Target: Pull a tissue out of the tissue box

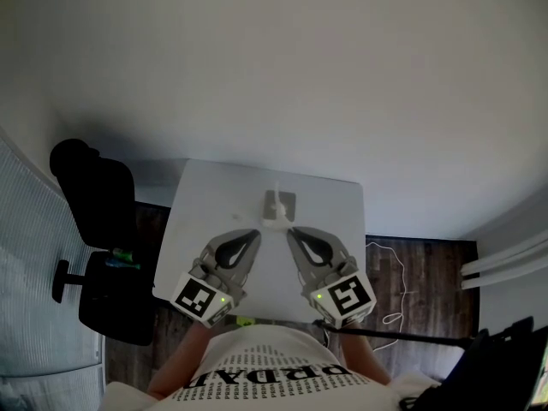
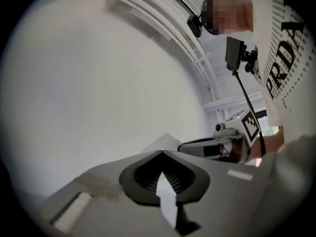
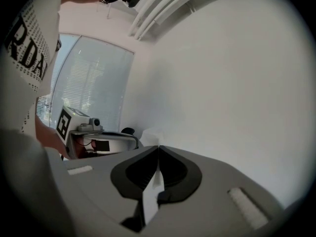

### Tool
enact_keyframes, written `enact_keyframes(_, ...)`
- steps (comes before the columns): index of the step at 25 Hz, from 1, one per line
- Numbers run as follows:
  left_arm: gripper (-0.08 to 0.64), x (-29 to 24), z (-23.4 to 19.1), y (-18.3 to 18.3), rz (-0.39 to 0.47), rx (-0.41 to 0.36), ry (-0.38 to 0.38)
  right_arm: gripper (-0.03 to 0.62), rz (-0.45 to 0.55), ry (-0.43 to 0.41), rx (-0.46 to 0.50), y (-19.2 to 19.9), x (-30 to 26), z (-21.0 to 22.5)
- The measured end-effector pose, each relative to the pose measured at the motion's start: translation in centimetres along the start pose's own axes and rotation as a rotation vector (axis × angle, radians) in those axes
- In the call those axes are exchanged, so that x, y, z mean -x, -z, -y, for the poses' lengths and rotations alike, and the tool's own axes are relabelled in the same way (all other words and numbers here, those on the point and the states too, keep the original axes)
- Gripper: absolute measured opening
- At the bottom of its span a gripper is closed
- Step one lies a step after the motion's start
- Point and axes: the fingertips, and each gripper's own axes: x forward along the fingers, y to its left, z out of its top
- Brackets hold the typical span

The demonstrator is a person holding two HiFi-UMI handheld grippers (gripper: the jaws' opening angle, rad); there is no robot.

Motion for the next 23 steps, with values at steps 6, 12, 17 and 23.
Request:
enact_keyframes(6, -0.003, 0.15, -0.01, 0.04, 0.003, -0.005, -0.007, 0.009, 0.000, -0.008, -0.008, 0.19, 0.03, -0.19)
enact_keyframes(12, -0.002, 0.14, 0.15, -0.05, 0.011, 0.011, -0.012, 0.009, -0.006, -0.010, -0.001, 0.32, 0.13, -0.28)
enact_keyframes(17, -0.003, 0.14, 0.54, 0.20, 0.008, 0.018, -0.010, 0.009, -0.015, -0.012, -0.001, 0.66, 0.36, -0.36)
enact_keyframes(23, -0.003, 0.49, 0.72, 0.58, -0.015, 0.009, -0.009, 0.009, -0.020, -0.014, -0.003, 0.58, 0.40, -0.56)
